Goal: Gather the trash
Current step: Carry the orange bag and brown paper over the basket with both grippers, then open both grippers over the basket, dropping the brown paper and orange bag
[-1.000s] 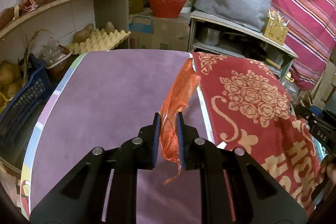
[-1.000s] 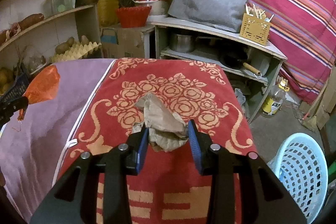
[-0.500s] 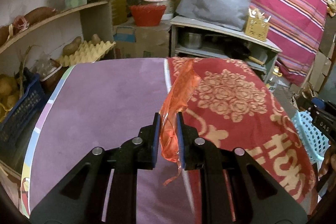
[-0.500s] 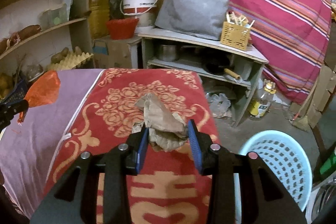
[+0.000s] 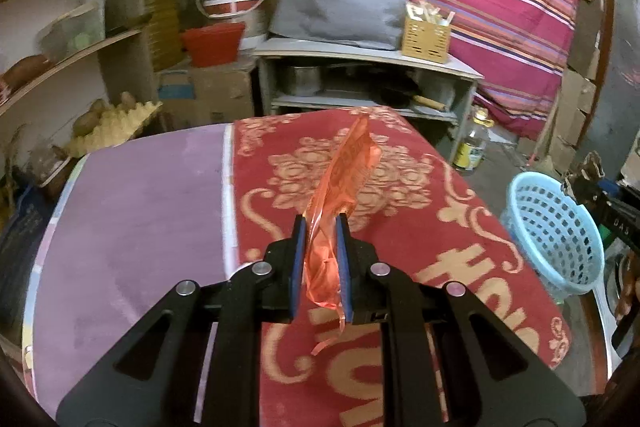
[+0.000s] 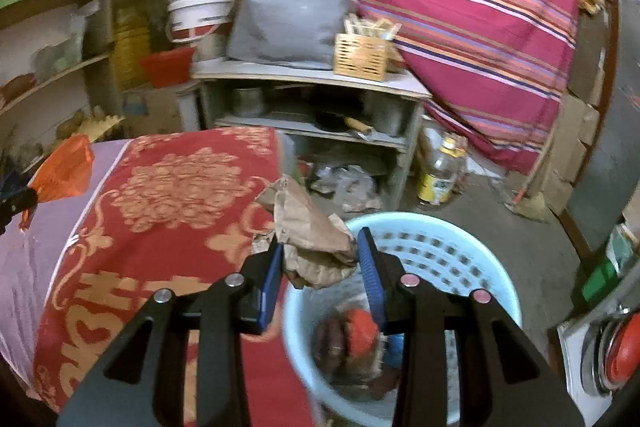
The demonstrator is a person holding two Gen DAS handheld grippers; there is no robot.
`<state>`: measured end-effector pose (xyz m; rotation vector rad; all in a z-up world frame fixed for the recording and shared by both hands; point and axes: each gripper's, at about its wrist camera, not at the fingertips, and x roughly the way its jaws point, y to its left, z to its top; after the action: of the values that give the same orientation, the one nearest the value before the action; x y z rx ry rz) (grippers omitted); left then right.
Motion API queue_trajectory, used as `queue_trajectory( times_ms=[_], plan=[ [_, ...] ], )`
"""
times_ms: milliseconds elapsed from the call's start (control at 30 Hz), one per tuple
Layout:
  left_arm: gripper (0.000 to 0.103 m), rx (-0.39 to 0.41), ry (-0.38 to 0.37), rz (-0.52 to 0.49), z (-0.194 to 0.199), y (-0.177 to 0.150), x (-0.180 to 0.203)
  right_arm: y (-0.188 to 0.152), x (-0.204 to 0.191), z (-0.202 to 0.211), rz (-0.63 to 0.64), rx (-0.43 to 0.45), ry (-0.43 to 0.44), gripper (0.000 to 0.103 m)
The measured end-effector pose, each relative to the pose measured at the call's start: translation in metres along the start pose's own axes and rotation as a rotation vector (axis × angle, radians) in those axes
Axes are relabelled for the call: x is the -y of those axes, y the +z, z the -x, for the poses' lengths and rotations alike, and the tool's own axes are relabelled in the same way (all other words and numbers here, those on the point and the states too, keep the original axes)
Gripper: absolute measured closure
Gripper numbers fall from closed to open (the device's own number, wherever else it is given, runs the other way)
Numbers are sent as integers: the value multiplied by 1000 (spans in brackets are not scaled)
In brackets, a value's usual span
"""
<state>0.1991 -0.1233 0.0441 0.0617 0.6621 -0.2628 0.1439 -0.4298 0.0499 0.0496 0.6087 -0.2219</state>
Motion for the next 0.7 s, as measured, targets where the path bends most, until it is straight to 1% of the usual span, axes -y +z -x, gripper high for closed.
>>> queue_trajectory(
  times_ms=[167,433,600,700],
  plan=[
    [89,7,-47,-25,-8,3,35,-4,37,3,-52,-1,-29,66],
    [89,2,-110,-64,-25,6,85,-12,72,3,-85,-14,-64,66],
    [89,2,-166,-81,-30,9,111,-18,94,0,-117,-27,-85,66],
    [89,5,-200,-111,-33,7,130,-22,106,-2,-142,-39,-83,66]
  ],
)
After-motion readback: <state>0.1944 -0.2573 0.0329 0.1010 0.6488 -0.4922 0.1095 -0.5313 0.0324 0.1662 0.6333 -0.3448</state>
